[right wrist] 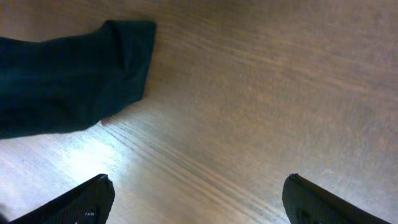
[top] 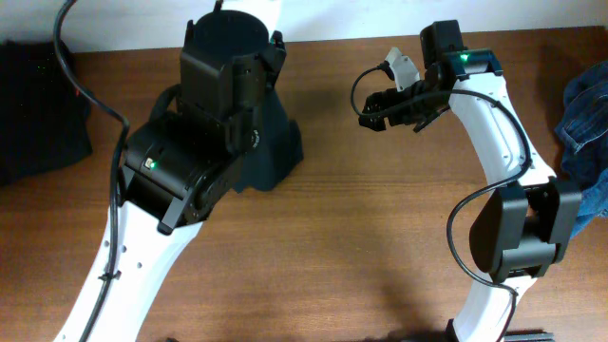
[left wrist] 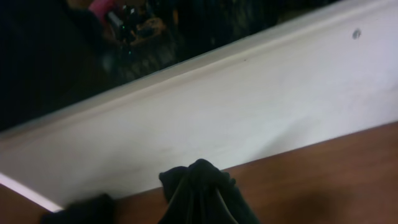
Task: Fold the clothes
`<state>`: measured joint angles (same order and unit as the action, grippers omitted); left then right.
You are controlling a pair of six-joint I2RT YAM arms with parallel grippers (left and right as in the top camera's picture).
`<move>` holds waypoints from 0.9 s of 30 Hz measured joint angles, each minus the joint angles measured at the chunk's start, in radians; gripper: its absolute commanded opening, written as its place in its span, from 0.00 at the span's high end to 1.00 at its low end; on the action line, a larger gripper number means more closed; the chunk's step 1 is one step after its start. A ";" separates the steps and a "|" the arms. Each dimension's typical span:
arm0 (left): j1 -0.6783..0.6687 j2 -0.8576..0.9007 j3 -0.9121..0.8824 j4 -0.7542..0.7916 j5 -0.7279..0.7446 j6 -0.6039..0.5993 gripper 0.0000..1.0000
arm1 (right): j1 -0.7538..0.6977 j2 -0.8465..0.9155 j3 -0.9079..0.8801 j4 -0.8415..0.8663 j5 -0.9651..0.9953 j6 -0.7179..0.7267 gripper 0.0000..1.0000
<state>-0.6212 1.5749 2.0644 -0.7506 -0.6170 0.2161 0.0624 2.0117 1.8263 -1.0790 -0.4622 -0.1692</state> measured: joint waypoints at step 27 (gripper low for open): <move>0.379 0.018 0.240 -0.288 0.795 -0.147 1.00 | -0.063 0.002 0.430 -0.250 0.000 -0.051 0.10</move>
<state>-0.2420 1.5929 2.3043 -1.0389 0.1780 0.0689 -0.0006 2.0132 2.2559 -1.3293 -0.4618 -0.2203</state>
